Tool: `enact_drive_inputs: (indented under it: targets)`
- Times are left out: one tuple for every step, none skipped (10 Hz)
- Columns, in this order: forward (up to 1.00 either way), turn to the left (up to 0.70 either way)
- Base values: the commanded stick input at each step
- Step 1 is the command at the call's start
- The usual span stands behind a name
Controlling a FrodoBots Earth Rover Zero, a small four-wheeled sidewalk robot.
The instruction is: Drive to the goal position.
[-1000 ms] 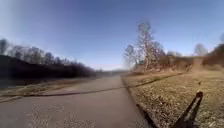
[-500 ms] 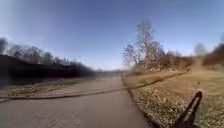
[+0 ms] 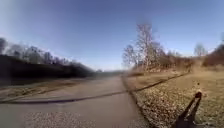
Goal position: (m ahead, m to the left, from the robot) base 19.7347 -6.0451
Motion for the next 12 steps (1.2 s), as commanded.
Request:
enact_drive_inputs:
  targets:
    - [0.85,0.19]
    - [0.85,0.09]
    - [0.85,0.0]
    - [0.85,0.0]
    - [0.85,0.0]
    - [0.85,0.0]
    - [0.85,0.0]
    - [0.85,0.0]
    - [0.85,0.0]
    - [0.85,0.0]
    - [0.85,0.0]
    - [0.85,0.0]
